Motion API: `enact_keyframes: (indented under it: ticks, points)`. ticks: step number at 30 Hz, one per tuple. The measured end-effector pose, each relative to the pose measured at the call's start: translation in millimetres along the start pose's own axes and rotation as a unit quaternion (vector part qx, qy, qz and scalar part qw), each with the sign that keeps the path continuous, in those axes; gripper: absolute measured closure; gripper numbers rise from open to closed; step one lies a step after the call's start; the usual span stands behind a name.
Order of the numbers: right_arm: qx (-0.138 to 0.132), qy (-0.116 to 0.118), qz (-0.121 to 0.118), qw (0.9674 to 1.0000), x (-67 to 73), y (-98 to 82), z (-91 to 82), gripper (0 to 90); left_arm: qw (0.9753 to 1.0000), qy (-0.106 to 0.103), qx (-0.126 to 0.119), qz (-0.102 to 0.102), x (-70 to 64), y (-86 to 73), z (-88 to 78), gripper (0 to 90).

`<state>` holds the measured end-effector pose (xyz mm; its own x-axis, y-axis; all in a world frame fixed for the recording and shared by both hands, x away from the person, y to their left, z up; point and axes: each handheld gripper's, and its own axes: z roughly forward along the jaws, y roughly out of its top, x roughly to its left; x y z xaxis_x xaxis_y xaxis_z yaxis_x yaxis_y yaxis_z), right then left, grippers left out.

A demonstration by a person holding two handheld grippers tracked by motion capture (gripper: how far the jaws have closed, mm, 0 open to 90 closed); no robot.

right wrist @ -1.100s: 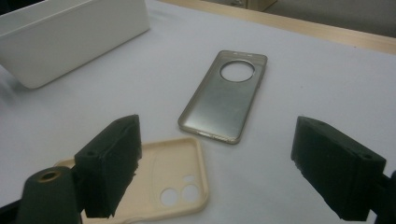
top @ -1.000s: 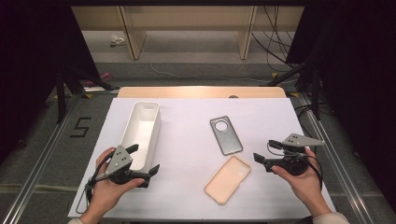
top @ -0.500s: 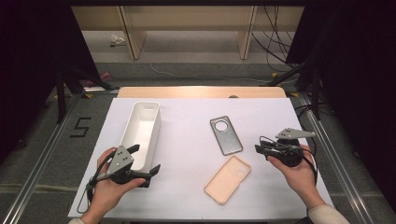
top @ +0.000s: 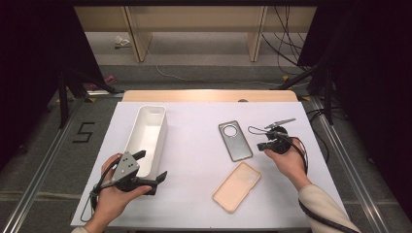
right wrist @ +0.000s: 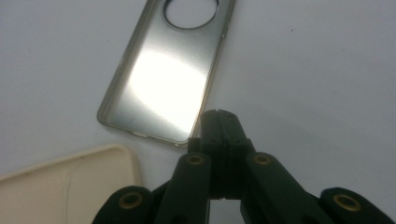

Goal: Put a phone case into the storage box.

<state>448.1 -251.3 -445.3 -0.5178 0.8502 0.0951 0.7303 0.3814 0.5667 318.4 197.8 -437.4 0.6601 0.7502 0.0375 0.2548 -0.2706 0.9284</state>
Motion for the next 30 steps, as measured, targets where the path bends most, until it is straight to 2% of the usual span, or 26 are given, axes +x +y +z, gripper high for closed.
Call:
enact_keyframes:
  ticks: [3,10,16,30]
  points:
    - [0.030,0.000,0.012,0.9995,-0.4,3.4,12.1,90.0,1.0000,-0.001,0.001,0.000,-0.1,-0.2,0.3,1.8]
    - [0.060,0.003,0.020,0.9980,2.9,7.2,25.7,90.0,1.0000,-0.001,0.001,0.002,-0.3,0.0,0.2,1.8]
    - [0.070,0.004,0.015,0.9975,8.7,8.7,31.8,90.0,1.0000,-0.001,0.000,0.002,-0.6,0.0,0.4,1.8]
    - [0.072,0.013,0.003,0.9973,21.2,14.7,37.9,90.0,1.0000,-0.002,0.000,0.002,-0.5,0.1,0.0,1.9]
